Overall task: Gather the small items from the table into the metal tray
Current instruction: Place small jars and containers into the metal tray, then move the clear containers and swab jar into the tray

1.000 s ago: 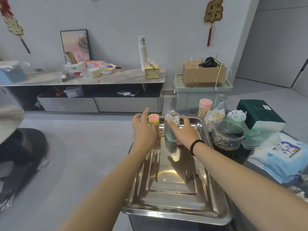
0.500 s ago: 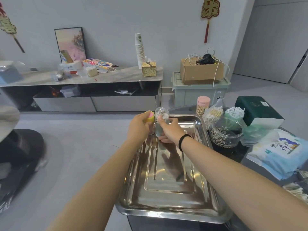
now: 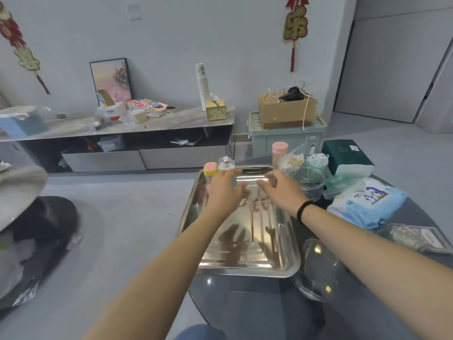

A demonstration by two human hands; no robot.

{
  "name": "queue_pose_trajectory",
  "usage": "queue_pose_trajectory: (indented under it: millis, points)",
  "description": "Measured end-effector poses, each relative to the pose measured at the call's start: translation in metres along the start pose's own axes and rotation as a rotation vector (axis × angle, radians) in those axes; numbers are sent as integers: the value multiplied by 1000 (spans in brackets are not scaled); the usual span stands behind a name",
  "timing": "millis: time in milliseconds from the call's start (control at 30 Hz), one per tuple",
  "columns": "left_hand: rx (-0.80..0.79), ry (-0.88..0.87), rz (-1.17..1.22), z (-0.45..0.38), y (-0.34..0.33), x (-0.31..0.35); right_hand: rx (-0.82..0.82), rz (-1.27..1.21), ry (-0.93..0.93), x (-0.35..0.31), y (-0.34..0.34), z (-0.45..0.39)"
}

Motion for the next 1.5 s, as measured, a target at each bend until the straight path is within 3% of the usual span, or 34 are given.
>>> queue_pose_trajectory:
  millis: [233,367,833,1033,1200,1367,1500]
  points:
    - [-117,-59,61,-4,-53,60,227,305,91,41,61,5]
    - [-160,-33,130,-13,-79,75,167,613,28,66,68,-15]
    - [-292,-74,181,25,-77,83,59,541,106,72,74,15]
    - [-517,-259,-165,49,-95,100,192,370,77,82,92,41]
    - [-522,-277,-484,51,-115,109,-102,511,-121,98,80,46]
    - [-477,-174,-406,47,-116,109,-183,567,-119,95,78,39]
    - [-410,-111,-219,42,-104,104,-185,447,-86,96,84,43]
Point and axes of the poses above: each hand's wrist, its own z-axis away from the middle knuckle, its own y-axis out of the back of the hand, x = y × z, the point moved 5 cm from there along -z, towards the middle knuckle, and after that the axes turned 12 degrees about -y, right-handed, at the moved point
